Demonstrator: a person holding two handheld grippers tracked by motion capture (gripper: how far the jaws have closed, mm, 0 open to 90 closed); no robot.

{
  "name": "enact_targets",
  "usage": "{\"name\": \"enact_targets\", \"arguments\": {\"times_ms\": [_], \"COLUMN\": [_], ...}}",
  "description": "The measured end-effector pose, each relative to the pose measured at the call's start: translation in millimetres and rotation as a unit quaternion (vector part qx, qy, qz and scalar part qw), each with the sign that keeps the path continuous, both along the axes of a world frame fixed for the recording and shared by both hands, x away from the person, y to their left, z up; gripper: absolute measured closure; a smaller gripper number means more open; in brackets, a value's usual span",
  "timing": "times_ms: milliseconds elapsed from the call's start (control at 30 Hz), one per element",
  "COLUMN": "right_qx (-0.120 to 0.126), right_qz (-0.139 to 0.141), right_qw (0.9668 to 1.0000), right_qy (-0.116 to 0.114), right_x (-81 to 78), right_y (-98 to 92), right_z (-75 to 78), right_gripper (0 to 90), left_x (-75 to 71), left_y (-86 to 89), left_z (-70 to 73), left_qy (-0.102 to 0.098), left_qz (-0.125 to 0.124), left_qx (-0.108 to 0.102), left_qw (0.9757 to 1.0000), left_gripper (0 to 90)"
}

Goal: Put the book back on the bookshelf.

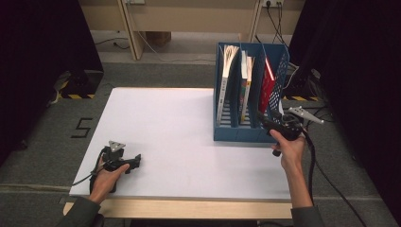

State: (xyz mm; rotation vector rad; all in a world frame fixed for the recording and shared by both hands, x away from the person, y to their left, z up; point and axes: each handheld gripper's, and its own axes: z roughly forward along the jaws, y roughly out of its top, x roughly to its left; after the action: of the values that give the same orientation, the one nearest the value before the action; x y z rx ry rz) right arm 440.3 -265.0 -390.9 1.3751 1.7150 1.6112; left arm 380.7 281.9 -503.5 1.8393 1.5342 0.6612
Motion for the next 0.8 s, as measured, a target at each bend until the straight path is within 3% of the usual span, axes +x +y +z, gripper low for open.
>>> {"name": "enact_targets", "arguments": {"times_ms": [533,800], "right_qx": [-0.049,-0.078], "right_qz": [0.029,0.058], "right_qw": [0.9981,0.9944], "right_qy": [0.026,0.043], "right_x": [-28.5,-43.0], "right_y": [20.2,33.2], "right_z": [-22.9,-39.8], "right_gripper": [16.5,15.6], "left_x": [0.3,0.3], "left_y": [0.6,0.7], "left_z": [0.4,0.4], "left_qy": [0.002,0.002], "left_qz": [-0.003,-0.003], "left_qx": [-0.001,-0.001], "left_qw": [1.0,1.0], "left_gripper": [13.0,13.0]}}
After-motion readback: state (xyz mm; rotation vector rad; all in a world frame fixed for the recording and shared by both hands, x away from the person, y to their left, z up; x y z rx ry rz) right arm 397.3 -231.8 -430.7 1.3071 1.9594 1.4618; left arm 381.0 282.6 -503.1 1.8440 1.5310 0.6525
